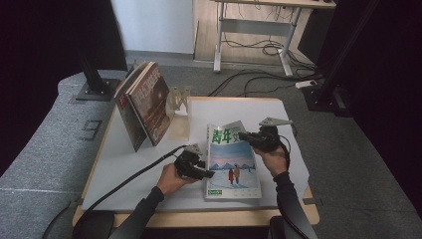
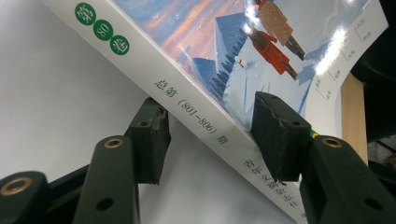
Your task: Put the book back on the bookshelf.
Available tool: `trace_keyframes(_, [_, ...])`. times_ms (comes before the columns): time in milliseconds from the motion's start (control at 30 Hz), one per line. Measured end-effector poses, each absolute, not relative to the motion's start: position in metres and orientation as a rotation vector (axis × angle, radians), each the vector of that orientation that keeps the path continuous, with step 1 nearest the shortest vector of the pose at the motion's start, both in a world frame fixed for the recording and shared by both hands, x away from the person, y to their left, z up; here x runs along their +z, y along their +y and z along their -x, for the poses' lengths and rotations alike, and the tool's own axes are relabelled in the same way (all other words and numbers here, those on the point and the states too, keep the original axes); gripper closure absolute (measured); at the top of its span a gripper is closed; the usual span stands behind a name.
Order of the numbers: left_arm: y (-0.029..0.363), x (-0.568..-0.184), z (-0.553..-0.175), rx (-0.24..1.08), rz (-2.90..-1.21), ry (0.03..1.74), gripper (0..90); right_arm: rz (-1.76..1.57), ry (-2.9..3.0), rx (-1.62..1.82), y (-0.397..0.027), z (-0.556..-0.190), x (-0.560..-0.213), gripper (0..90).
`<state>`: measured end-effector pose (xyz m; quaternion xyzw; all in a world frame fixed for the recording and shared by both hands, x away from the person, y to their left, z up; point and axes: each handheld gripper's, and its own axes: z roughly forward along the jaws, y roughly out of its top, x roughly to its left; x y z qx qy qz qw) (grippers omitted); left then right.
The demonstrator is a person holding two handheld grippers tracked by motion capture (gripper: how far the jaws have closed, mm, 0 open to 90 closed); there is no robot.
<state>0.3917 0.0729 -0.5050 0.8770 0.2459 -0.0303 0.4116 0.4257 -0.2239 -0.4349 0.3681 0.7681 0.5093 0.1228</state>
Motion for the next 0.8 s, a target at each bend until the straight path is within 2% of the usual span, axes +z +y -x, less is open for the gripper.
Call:
trace_keyframes(167, [0.073,-0.503,-0.392,-0.054,-2.204,0.613,48.7,-1.064,2.231,1.485,-0.222,-0.426,-0.431,83.4])
trace_keyframes(500, [0.078,-0.491,-0.393,0.11,-2.186,0.623,53.8,-1.012,2.186,1.519,-0.218,-0.423,-0.411,82.3])
trace_keyframes(800, [0.081,-0.494,-0.389,0.118,-2.154,0.624,55.4,-1.002,2.187,1.522,-0.223,-0.419,-0.416,79.2])
